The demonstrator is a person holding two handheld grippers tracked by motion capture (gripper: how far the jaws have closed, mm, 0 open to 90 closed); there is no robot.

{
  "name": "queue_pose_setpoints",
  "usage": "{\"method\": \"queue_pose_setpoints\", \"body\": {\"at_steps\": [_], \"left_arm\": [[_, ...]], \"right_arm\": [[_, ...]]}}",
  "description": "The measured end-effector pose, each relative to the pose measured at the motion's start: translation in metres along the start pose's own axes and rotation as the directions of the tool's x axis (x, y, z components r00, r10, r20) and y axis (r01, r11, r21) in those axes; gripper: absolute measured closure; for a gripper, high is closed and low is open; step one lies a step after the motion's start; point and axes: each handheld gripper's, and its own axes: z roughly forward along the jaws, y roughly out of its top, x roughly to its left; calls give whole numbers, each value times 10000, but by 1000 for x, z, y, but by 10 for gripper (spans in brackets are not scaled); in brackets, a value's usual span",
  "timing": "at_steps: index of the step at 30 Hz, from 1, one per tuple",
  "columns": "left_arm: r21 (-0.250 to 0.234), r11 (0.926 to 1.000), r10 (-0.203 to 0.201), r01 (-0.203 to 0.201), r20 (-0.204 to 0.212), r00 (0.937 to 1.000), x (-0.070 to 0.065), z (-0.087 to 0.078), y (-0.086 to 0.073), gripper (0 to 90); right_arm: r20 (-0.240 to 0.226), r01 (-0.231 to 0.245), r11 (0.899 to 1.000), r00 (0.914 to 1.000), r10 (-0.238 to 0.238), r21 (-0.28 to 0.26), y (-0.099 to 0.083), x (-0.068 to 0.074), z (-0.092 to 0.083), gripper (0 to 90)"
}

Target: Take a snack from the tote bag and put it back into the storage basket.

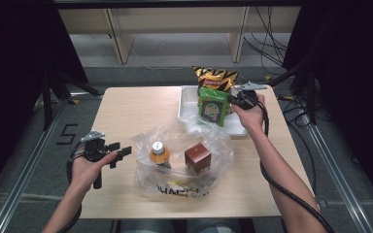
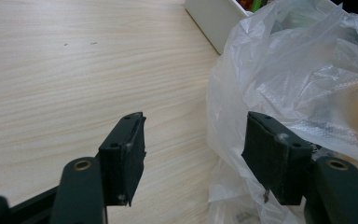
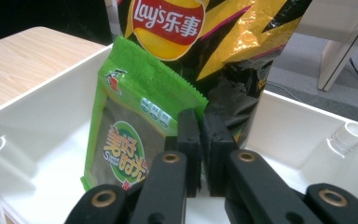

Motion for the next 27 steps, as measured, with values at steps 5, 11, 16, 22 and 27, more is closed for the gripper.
{"method": "queue_pose_setpoints", "body": {"at_steps": [5,11,16,22,27], "left_arm": [[-44,10000,-12,12,-7,10000,0,-1,0,378],[-81,10000,11,-11,-29,10000,0,-3,1,377],[-180,9998,-24,24,-6,10000,0,-4,1,375],[-219,9997,84,-84,17,10000,-3,-4,2,373],[-258,9995,195,-196,-68,9998,-4,-6,3,368]], "right_arm": [[299,-94,9995,9995,85,312,3,2,-4,710],[579,-330,9994,9978,336,-108,12,10,-18,610],[78,-305,9995,9995,306,-63,17,19,-37,598],[-566,-526,9984,9971,513,-217,14,34,-60,589],[-1190,-637,9978,9910,611,-186,9,43,-78,580]]}}
